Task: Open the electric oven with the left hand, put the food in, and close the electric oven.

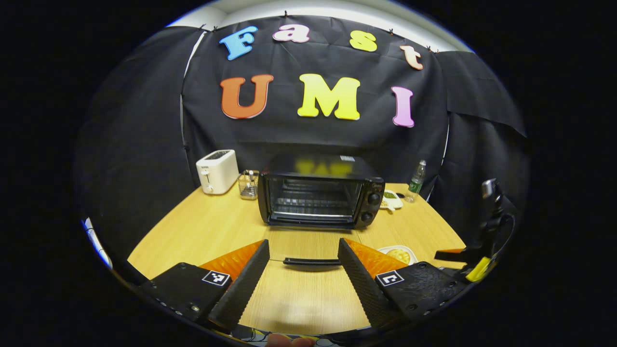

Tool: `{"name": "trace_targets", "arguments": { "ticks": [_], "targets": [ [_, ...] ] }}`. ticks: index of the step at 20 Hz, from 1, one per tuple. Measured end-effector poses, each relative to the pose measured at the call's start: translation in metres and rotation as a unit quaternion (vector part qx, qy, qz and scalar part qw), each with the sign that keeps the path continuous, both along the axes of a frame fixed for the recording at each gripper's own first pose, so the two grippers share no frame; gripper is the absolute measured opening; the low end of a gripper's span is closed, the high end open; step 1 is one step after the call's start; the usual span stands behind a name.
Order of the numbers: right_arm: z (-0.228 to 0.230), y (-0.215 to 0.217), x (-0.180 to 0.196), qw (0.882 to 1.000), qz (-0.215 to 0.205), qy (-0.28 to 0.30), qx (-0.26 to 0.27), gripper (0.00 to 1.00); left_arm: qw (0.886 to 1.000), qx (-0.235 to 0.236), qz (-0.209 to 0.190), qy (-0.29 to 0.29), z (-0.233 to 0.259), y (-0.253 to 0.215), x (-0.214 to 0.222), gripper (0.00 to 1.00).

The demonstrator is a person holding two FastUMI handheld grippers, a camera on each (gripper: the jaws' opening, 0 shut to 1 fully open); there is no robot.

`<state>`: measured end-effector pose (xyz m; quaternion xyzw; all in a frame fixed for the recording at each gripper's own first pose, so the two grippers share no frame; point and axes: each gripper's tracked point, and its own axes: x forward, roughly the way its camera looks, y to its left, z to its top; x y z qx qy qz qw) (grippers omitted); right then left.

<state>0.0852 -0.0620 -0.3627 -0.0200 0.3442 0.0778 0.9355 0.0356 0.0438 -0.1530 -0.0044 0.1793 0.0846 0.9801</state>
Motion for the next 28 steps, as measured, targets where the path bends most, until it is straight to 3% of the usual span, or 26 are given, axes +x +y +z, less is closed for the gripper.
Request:
{"name": "trace_targets", "arguments": {
  "ticks": [1,2,5,6,7,11,18,22,28],
  "targets": [
    [-0.009,-0.001,0.006,1.0,0.0,0.003,-0.007,0.99,1.0,-0.001,0.004,-0.007,0.012,0.001,-0.003,0.86],
    [-0.02,-0.002,0.012,1.0,0.002,0.008,-0.012,0.99,1.0,-0.003,0.009,-0.012,0.019,0.002,-0.004,0.94],
    [-0.041,-0.004,0.028,1.0,0.014,0.016,-0.022,0.99,0.999,-0.007,0.027,-0.028,0.041,0.003,-0.003,0.94],
    [-0.047,-0.001,0.032,0.999,0.022,0.02,-0.023,0.99,0.999,-0.005,0.032,-0.032,0.047,0.003,-0.002,0.86],
    [-0.052,0.0,0.035,0.999,0.031,0.026,-0.02,0.99,0.999,-0.001,0.037,-0.034,0.05,0.005,0.001,0.94],
    [-0.065,0.006,0.043,0.996,0.079,0.043,-0.017,0.98,0.998,-0.006,0.063,-0.027,0.051,0.004,0.015,0.94],
    [-0.066,0.005,0.05,0.994,0.102,0.05,-0.005,0.72,0.998,-0.016,0.067,-0.005,0.036,-0.013,0.034,0.95],
    [-0.038,0.01,0.042,0.996,0.068,0.046,0.017,0.58,0.999,-0.012,0.038,-0.007,0.044,-0.009,0.041,0.94],
    [0.018,0.058,0.009,0.996,-0.004,0.023,0.082,0.58,1.0,-0.016,-0.004,-0.024,0.054,0.02,0.033,0.94]
  ]
}}
